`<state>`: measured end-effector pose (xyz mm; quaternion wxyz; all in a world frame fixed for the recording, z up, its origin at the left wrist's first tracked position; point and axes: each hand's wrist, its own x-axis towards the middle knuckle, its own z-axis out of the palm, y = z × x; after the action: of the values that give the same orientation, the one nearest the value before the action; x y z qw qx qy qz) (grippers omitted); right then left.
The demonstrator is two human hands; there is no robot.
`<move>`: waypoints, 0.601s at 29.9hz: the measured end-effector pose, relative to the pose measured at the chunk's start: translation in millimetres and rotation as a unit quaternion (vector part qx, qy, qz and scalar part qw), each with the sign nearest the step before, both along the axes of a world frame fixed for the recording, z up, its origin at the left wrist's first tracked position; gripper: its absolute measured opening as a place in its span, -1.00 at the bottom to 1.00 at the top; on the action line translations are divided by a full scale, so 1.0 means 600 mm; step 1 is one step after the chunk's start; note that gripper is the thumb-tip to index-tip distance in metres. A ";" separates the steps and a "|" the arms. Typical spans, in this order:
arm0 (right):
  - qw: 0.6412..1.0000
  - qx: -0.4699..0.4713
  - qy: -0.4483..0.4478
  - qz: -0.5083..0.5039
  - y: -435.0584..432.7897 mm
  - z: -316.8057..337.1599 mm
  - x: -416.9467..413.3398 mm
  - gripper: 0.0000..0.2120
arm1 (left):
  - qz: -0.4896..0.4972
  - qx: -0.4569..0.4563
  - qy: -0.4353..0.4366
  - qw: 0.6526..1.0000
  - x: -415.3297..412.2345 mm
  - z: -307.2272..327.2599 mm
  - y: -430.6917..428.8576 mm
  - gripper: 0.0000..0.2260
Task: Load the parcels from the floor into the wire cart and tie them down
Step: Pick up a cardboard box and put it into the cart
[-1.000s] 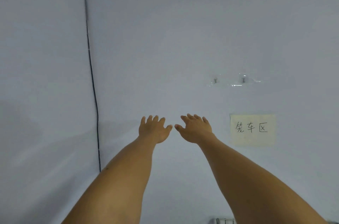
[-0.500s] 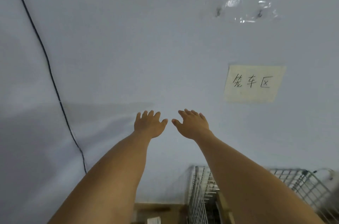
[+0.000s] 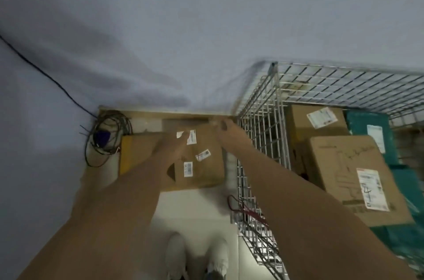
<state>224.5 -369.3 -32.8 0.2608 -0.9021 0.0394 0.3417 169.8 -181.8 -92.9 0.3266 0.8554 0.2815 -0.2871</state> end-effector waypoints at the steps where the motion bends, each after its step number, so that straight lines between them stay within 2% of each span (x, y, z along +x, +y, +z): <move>1: 1.000 0.004 0.023 -0.018 0.000 -0.066 -0.006 -0.43 | 0.041 -0.025 0.013 0.999 -0.012 -0.061 -0.001 -0.39; 4: 0.993 0.018 0.073 -0.087 0.000 -0.245 -0.018 -0.51 | 0.129 -0.076 0.016 0.989 -0.041 -0.250 0.008 -0.42; 7: 0.980 0.007 0.117 -0.160 -0.001 -0.404 -0.019 -0.41 | 0.232 -0.115 0.025 0.966 -0.056 -0.435 0.026 -0.22; 10: 0.969 -0.010 0.131 -0.209 0.000 -0.547 -0.023 -0.28 | 0.323 -0.143 0.025 0.935 -0.059 -0.550 0.038 -0.18; 12: 0.966 -0.003 0.131 -0.223 0.003 -0.624 -0.031 -0.36 | 0.356 -0.186 0.029 0.915 -0.061 -0.602 0.040 -0.10; 14: 0.969 -0.021 0.087 -0.231 -0.002 -0.665 -0.032 -0.33 | 0.362 -0.247 0.020 0.898 -0.064 -0.627 0.031 -0.34; 16: 0.966 -0.034 0.052 -0.251 -0.011 -0.702 -0.035 -0.18 | 0.366 -0.273 -0.005 0.890 -0.068 -0.653 0.022 -0.61; 18: 0.953 -0.002 0.067 -0.294 -0.022 -0.733 -0.033 0.02 | 0.377 -0.269 -0.014 0.886 -0.071 -0.673 0.017 -0.71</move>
<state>204.4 -382.2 -472.4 0.3449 -0.8262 0.3210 0.3090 127.1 -171.5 -497.0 0.6313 0.5682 0.4903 -0.1955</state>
